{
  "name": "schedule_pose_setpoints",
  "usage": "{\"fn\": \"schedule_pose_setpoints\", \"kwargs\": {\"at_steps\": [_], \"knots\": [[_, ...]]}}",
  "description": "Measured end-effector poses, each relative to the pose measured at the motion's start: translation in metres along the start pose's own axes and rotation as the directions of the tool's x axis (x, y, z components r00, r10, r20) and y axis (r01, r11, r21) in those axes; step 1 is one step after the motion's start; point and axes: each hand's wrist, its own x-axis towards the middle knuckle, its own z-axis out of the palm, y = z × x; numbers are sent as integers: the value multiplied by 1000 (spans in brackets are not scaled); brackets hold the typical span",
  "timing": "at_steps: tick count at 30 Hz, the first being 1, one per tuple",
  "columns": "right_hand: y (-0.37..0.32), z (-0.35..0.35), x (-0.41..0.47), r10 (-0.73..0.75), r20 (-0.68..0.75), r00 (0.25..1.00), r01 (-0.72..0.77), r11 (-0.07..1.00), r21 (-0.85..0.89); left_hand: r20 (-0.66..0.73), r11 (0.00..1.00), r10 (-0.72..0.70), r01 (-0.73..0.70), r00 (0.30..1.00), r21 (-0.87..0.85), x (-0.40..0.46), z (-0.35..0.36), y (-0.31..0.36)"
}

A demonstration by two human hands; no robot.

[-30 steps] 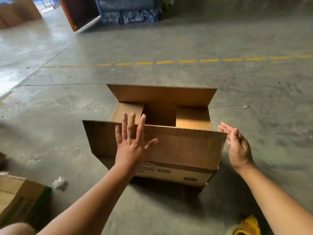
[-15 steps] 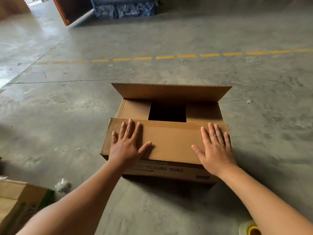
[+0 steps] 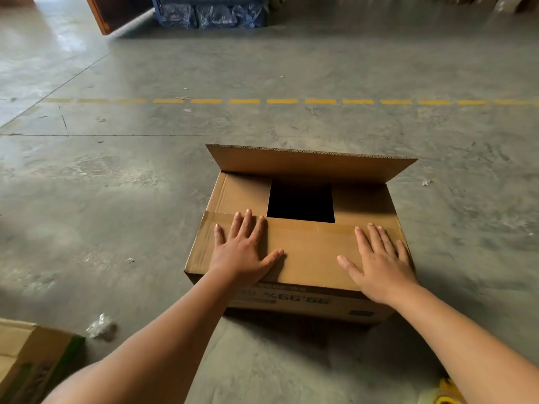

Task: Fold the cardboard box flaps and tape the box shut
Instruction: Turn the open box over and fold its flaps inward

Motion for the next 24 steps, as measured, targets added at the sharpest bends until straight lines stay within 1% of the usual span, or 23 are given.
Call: {"fn": "schedule_pose_setpoints", "kwargs": {"at_steps": [2,3,4,5,6,7,8,9,10,11,12,13,14,17,18,21,23,24], "knots": [[-10,-7,7,1,1,1000,-1,999,48,-22,1000,1,-1,1000,-1,-1,2,1],[-16,-15,12,-19,-39,999,24,993,117,-34,1000,1,-1,999,1,-1,3,1],[-21,-26,18,-41,-125,991,68,973,220,-45,1000,2,-2,999,1,-2,3,2],[-26,-39,26,-58,-250,966,138,939,316,-54,1000,2,-2,999,0,-2,4,1],[-30,-53,35,-74,-395,916,230,903,363,-62,1000,1,-1,998,-1,-2,4,1],[-34,-68,45,-90,-546,833,322,881,346,-67,1000,-1,0,998,-2,-2,4,1],[-36,-83,56,-103,-661,743,379,878,290,-71,1000,-1,1,997,-4,-2,4,1],[-36,-96,68,-109,-710,696,386,890,242,-76,1000,-1,1,997,-7,-2,4,2],[-35,-108,79,-113,-691,714,352,911,216,-83,1000,-1,0,997,-9,-2,4,2],[-32,-117,88,-109,-622,776,290,936,198,-91,1000,-1,0,996,-14,-3,4,2],[-29,-122,95,-100,-520,849,220,960,175,-103,1000,-3,0,995,-22,-4,4,2],[-26,-122,99,-97,-432,897,176,973,148,-120,999,-5,1,993,-37,-5,3,2],[-24,-120,100,-105,-386,917,166,978,127,-141,998,-9,1,990,-59,-6,2,2],[-25,-102,86,-145,-401,905,206,972,115,-191,993,-24,0,981,-122,-4,-4,2],[-26,-92,80,-151,-384,911,210,971,117,-205,993,-20,-5,979,-122,-1,-7,3],[-26,-58,66,-153,-250,956,187,975,117,-240,997,28,-46,970,-66,11,-15,3],[-26,-34,62,-165,-158,974,184,976,114,-214,997,71,-77,974,-19,23,-18,1],[-26,-24,61,-170,-131,977,185,976,113,-177,996,84,-85,981,3,29,-18,0]]}}
